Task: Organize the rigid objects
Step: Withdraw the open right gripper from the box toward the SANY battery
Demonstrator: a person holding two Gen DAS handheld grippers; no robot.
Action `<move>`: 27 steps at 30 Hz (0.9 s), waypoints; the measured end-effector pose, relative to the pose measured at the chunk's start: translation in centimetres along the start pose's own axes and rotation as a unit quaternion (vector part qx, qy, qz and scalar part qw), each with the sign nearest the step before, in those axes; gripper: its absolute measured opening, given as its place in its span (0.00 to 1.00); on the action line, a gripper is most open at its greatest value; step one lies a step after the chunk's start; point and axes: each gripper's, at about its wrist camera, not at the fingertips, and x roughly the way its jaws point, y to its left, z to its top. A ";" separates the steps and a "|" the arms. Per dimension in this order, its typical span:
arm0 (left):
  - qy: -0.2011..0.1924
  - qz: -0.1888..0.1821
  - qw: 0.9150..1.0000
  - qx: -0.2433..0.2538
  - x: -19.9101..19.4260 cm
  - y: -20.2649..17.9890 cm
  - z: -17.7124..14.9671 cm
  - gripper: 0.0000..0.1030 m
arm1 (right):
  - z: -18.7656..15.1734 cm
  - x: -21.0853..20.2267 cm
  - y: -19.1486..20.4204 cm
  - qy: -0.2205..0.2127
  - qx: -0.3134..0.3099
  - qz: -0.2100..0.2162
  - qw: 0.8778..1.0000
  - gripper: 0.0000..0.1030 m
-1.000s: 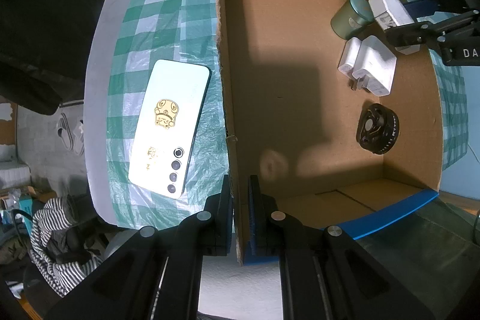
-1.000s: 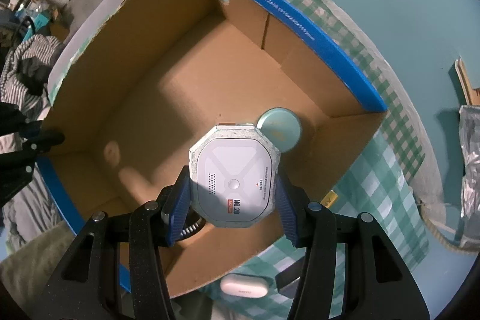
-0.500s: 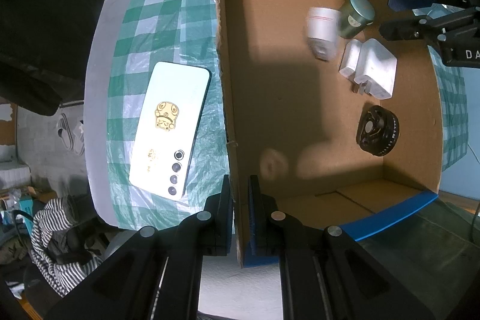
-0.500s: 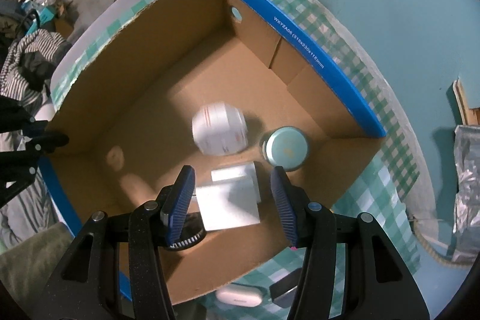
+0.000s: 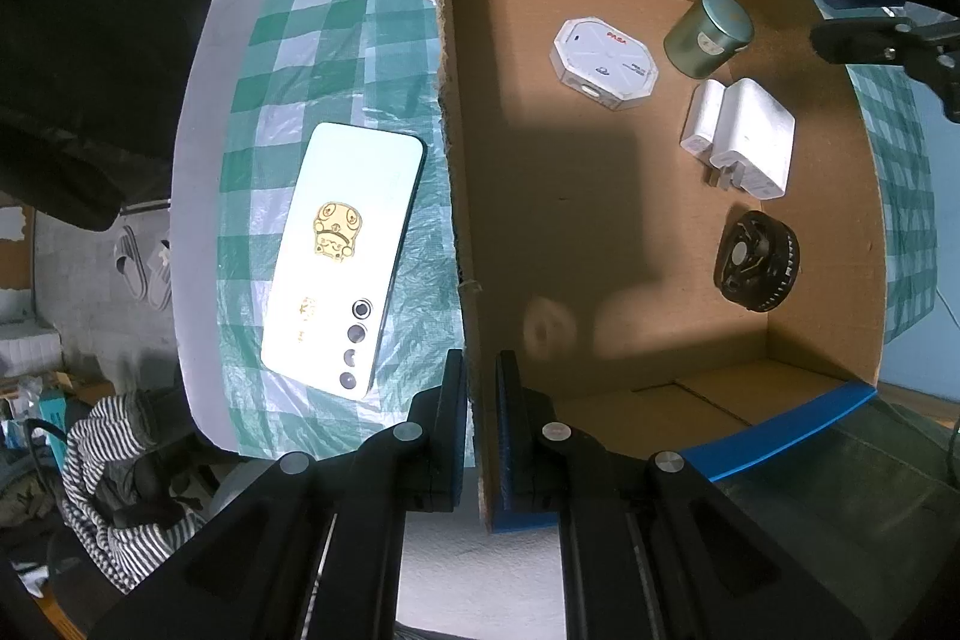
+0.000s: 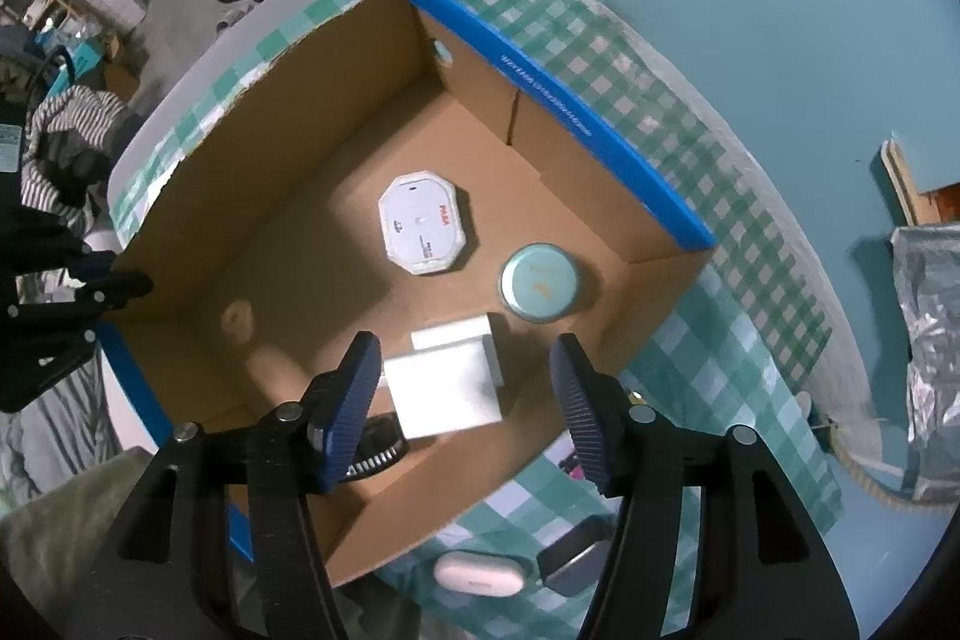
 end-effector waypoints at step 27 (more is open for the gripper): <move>-0.004 0.002 1.000 0.002 -0.4 -0.1 0.0 0.08 | -6.6 -2.0 -7.1 -0.008 0.133 0.006 0.991 0.65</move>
